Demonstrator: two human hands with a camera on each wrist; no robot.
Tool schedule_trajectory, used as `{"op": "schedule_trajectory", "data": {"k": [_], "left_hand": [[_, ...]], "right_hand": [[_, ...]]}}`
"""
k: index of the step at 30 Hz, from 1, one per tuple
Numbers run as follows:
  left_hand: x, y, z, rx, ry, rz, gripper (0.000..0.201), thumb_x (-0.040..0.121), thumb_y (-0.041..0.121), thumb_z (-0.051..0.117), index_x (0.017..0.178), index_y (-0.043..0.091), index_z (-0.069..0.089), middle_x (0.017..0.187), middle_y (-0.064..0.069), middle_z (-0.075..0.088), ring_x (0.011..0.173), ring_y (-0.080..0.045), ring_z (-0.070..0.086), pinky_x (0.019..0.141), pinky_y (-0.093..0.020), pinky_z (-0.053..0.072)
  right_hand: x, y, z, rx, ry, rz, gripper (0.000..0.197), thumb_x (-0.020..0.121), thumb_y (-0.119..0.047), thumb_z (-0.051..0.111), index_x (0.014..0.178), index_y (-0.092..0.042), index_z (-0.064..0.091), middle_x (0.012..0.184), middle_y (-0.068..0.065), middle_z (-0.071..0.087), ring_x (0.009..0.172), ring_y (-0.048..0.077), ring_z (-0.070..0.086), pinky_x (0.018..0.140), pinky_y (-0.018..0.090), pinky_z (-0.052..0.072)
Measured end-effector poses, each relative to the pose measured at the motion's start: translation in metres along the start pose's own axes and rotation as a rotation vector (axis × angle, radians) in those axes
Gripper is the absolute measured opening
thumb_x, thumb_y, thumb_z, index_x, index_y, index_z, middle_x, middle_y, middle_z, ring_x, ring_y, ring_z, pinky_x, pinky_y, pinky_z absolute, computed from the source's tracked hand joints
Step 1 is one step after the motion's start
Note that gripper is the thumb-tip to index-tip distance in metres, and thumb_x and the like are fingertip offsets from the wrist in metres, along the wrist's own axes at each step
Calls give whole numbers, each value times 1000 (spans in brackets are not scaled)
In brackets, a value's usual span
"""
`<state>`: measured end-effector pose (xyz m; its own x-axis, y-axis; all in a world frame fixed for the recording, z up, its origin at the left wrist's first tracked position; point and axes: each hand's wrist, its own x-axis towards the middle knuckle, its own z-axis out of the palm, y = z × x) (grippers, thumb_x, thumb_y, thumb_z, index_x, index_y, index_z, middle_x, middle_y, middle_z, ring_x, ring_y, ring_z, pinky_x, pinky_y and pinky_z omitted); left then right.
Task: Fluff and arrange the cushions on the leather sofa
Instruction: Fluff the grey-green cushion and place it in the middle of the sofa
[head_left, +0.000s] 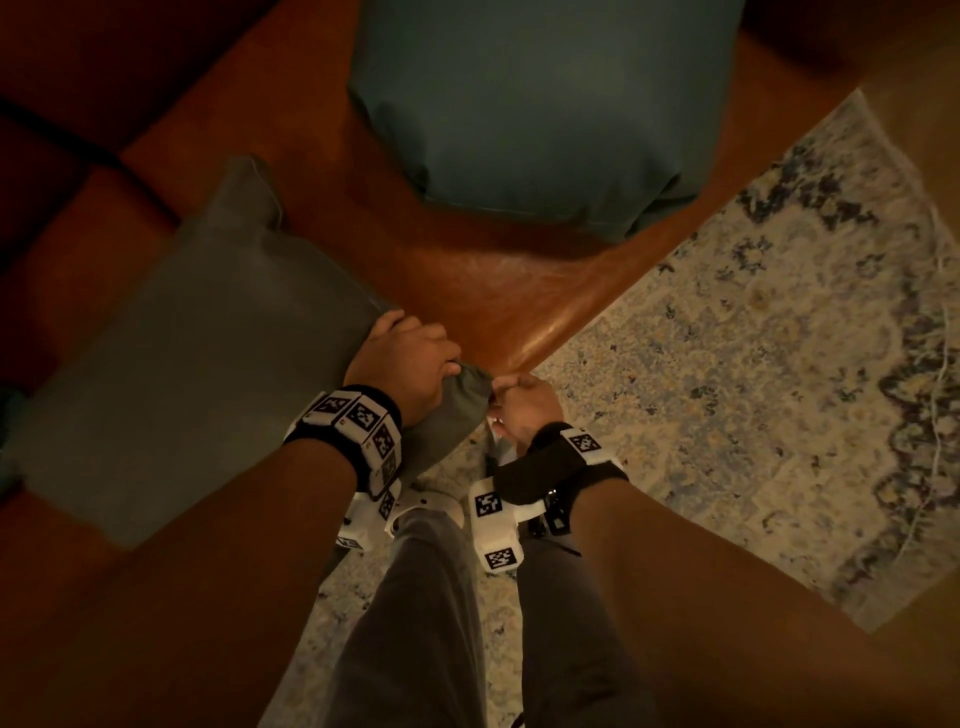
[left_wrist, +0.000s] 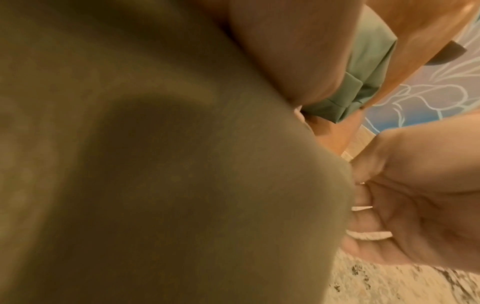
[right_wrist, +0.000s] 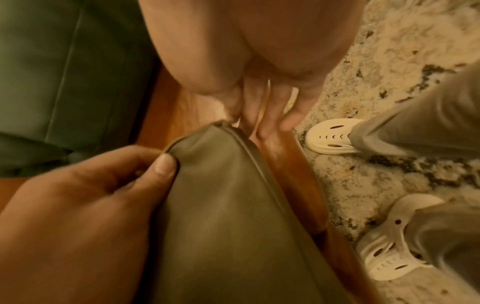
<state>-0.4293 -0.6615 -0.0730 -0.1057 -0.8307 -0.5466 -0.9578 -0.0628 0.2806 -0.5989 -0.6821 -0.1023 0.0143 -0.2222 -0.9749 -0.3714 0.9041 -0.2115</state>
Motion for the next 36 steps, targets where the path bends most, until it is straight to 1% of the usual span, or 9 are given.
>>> {"op": "schedule_trajectory", "data": {"k": [2,4,9,19,24,27,29,31,36], "left_hand": [[-1,-2,0,-4,7,-10,23,99,31,42,108,29,63,111,6,59,109,-19,51,115,-38,19],[1,-4,0,-10,16,-14,23,99,32,42,108,28,63,111,5,59,109,-19,51,115,-38,20],[5,5,1,7,-12,-25,24,98,32,43,109,27,64,114,5,58,111,-19,50,115,-39,19],[3,9,-1,73,-60,-19,24,98,36,42,109,29,63,114,5,58,114,-20,47,116,-44,18],[0,19,0,54,-47,-52,23,95,28,44,108,28,64,114,4,58,118,-22,44,116,-45,17],[-12,21,-3,-20,90,-80,28,90,24,51,115,23,63,118,1,58,120,-24,42,116,-45,18],[-32,19,-10,-113,241,-158,34,87,23,58,120,17,62,123,-7,55,123,-29,43,114,-48,24],[-62,11,-13,-179,343,-303,38,85,26,61,122,17,60,129,-11,51,124,-31,42,109,-50,33],[-185,-45,30,-411,520,-920,50,84,27,68,128,11,52,135,-21,43,126,-39,37,107,-48,34]], "right_hand": [[8,0,-14,105,53,26,18,90,-11,54,81,-24,60,96,6,65,94,27,67,91,41,56],[10,0,-27,245,18,84,21,100,-8,41,91,-14,59,89,5,63,80,19,63,76,33,52],[5,-7,-20,-49,-210,129,12,89,-26,72,93,-14,67,96,1,69,92,17,63,75,31,49],[20,-34,-24,-21,-210,144,15,99,-8,45,87,-15,50,86,6,59,73,14,60,59,24,52],[24,-35,-17,-130,-283,111,10,100,-14,47,93,-17,52,50,-11,66,79,14,58,51,20,55],[15,-46,-19,-294,-284,35,12,101,-10,48,93,-15,56,56,-11,69,82,16,58,72,24,59],[6,-52,-23,-605,-305,-72,14,100,-13,54,106,-8,66,90,-1,75,94,21,61,94,31,50],[6,-53,-25,-850,-291,-138,24,96,-13,60,118,-5,66,117,7,67,108,24,60,97,31,45],[11,-48,-3,-1139,15,-278,17,98,-21,54,101,-7,62,120,14,64,98,31,60,80,39,50]]}}
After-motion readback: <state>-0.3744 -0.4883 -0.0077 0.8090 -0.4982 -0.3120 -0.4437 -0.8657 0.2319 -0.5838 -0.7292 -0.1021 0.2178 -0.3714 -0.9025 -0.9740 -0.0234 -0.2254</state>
